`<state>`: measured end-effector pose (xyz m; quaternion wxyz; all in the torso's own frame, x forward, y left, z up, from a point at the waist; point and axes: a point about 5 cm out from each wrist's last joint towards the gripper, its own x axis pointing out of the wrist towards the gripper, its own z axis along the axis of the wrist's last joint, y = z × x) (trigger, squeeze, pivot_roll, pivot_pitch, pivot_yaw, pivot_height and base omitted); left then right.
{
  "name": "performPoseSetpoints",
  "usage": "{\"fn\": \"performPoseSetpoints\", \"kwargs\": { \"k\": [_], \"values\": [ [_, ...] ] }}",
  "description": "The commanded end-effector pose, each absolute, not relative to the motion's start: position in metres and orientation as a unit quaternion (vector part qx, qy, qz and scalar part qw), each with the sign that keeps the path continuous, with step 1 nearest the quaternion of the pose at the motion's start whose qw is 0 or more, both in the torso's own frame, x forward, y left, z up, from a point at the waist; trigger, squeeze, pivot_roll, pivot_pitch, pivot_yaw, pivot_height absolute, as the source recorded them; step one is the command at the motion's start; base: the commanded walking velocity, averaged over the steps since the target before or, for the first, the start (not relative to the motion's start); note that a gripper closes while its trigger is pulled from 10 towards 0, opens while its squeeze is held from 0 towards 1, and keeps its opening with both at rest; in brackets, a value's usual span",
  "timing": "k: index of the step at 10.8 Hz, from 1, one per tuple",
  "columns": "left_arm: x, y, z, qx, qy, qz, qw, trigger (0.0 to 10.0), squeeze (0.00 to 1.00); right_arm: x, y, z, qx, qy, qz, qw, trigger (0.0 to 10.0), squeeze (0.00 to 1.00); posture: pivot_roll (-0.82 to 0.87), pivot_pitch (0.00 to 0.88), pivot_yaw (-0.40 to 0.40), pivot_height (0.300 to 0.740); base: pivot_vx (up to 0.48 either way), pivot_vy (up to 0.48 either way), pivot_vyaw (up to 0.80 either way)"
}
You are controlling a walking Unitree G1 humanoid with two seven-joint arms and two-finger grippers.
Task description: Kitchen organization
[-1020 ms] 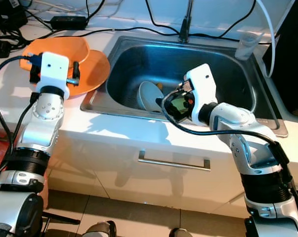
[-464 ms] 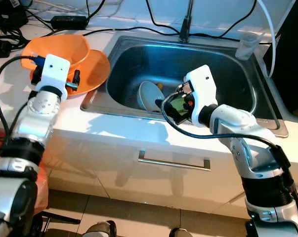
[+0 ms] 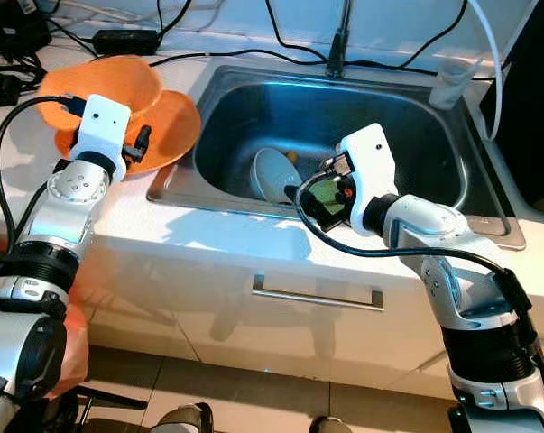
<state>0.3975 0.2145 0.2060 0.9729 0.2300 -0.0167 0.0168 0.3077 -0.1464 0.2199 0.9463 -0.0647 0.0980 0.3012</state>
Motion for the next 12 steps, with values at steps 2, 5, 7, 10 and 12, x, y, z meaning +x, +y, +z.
{"fn": "performPoseSetpoints", "kwargs": {
  "k": [2, 5, 7, 10, 12],
  "values": [
    [0.398, 0.215, 0.203, 0.228, -0.004, 0.004, 0.974, 0.0, 0.0, 0.306, -0.15, 0.224, -0.068, 0.09, 0.292, 0.95, 10.0, 0.0, -0.05, 0.107, 0.012, 0.74, 0.0, 0.0, 0.0],
    [0.399, 0.209, 0.205, 0.213, -0.016, -0.006, 0.977, 0.0, 0.0, 0.306, -0.15, 0.223, -0.068, 0.091, 0.292, 0.95, 10.0, 0.0, -0.05, 0.105, 0.016, 0.74, 0.0, 0.0, 0.0],
    [0.399, 0.205, 0.205, 0.207, -0.019, -0.01, 0.978, 0.0, 0.0, 0.306, -0.15, 0.223, -0.068, 0.092, 0.291, 0.95, 10.0, 0.0, -0.05, 0.104, 0.015, 0.74, 0.0, 0.0, 0.0],
    [0.399, 0.206, 0.204, 0.205, -0.019, -0.01, 0.979, 0.0, 0.0, 0.306, -0.151, 0.223, -0.069, 0.092, 0.29, 0.95, 10.0, 0.0, -0.05, 0.105, 0.013, 0.74, 0.0, 0.0, 0.0],
    [0.399, 0.206, 0.204, 0.204, -0.02, -0.01, 0.979, 0.0, 0.0, 0.306, -0.151, 0.223, -0.068, 0.093, 0.291, 0.95, 10.0, 0.0, -0.05, 0.104, 0.013, 0.74, 0.0, 0.0, 0.0]
  ]
}}
